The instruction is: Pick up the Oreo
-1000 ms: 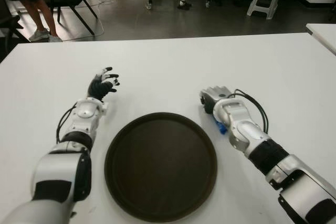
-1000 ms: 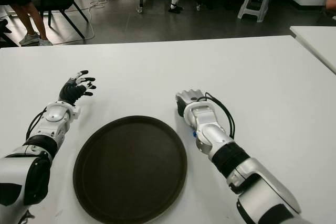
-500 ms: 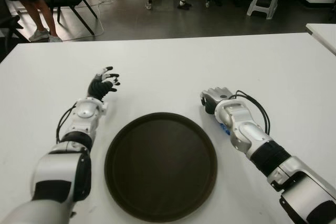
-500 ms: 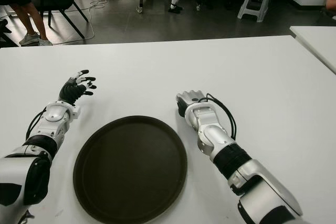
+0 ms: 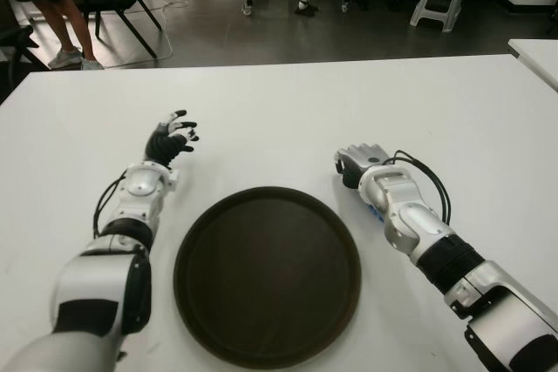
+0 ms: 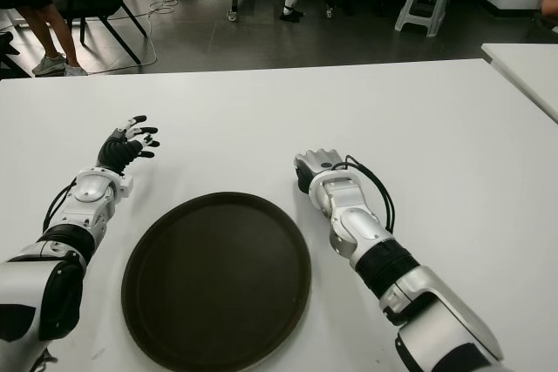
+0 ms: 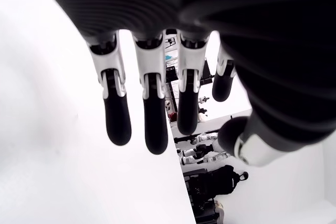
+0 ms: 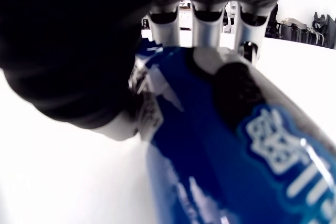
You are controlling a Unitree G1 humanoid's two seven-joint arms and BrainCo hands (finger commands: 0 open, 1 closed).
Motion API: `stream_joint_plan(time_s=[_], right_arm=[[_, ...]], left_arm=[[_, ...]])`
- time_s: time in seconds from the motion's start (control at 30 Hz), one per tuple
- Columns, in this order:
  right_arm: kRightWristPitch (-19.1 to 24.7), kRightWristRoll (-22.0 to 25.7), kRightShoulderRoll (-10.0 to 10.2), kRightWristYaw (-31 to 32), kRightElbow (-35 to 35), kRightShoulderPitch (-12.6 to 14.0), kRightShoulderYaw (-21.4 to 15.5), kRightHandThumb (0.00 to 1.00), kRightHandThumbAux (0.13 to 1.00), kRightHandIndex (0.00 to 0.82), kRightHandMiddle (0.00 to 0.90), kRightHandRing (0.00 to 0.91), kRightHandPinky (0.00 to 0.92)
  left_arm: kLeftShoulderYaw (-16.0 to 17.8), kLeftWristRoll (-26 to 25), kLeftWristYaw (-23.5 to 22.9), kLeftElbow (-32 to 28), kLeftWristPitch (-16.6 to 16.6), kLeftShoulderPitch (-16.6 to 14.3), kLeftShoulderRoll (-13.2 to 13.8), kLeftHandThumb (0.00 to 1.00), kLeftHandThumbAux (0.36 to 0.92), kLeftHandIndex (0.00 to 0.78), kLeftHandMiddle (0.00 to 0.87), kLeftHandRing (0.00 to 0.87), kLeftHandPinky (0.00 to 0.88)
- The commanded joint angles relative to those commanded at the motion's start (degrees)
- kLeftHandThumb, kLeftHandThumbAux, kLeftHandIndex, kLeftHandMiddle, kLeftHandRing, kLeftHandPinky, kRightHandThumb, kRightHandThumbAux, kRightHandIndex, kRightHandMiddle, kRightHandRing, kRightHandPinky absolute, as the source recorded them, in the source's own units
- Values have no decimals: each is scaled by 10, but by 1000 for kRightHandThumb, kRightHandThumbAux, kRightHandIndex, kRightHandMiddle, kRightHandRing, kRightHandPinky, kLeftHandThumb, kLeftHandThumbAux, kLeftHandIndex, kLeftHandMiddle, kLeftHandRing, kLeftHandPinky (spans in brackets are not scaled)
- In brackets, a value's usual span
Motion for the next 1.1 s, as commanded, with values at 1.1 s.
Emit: stream_joint_plan(time_s=[1.1], right_arm=[[36,-11,-13,-50,-286,88,-77,690,740,414,461,457,511]], left_arm=[[-2,4,11,3,7,-4,-6,390,649,139,253,317,379]])
